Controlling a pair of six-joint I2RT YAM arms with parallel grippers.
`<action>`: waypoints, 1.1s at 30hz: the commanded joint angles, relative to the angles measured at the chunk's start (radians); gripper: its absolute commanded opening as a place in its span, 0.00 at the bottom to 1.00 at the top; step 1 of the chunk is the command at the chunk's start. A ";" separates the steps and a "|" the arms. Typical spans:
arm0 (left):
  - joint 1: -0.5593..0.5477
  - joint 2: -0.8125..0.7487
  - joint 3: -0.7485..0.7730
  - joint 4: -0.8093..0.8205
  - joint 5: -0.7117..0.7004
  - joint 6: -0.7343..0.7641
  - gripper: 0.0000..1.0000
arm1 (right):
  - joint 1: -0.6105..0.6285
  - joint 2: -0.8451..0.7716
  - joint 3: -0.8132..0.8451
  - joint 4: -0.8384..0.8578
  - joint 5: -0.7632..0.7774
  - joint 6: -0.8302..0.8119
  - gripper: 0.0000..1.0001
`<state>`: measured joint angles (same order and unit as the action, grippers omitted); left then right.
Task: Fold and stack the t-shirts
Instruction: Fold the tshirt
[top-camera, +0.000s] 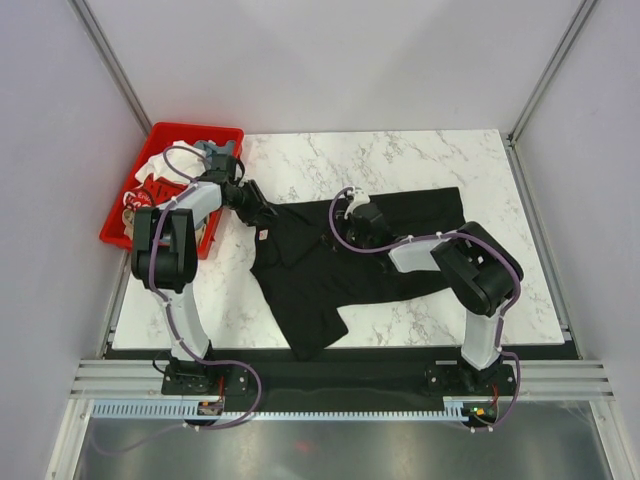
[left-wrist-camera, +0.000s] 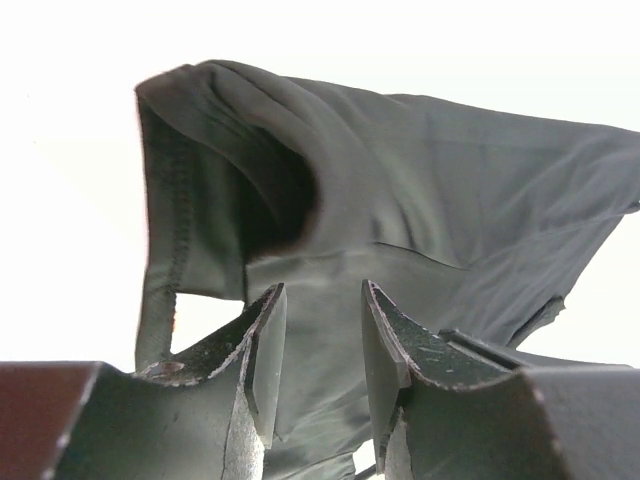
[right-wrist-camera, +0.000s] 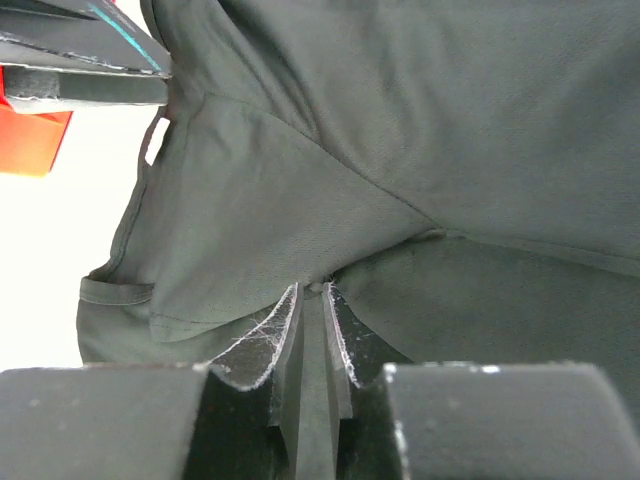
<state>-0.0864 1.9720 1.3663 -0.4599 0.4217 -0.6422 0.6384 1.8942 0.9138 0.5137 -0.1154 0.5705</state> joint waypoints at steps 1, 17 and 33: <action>0.010 0.019 0.040 0.021 -0.011 0.039 0.44 | 0.012 0.025 -0.003 0.095 0.017 -0.020 0.20; 0.025 0.056 0.053 0.021 -0.006 0.039 0.43 | 0.052 0.068 0.008 0.080 0.082 -0.041 0.23; 0.025 0.068 0.051 0.020 -0.003 0.032 0.43 | 0.067 0.083 0.046 0.065 0.106 -0.043 0.23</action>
<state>-0.0669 2.0243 1.3815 -0.4572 0.4202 -0.6384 0.6987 1.9732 0.9237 0.5629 -0.0246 0.5446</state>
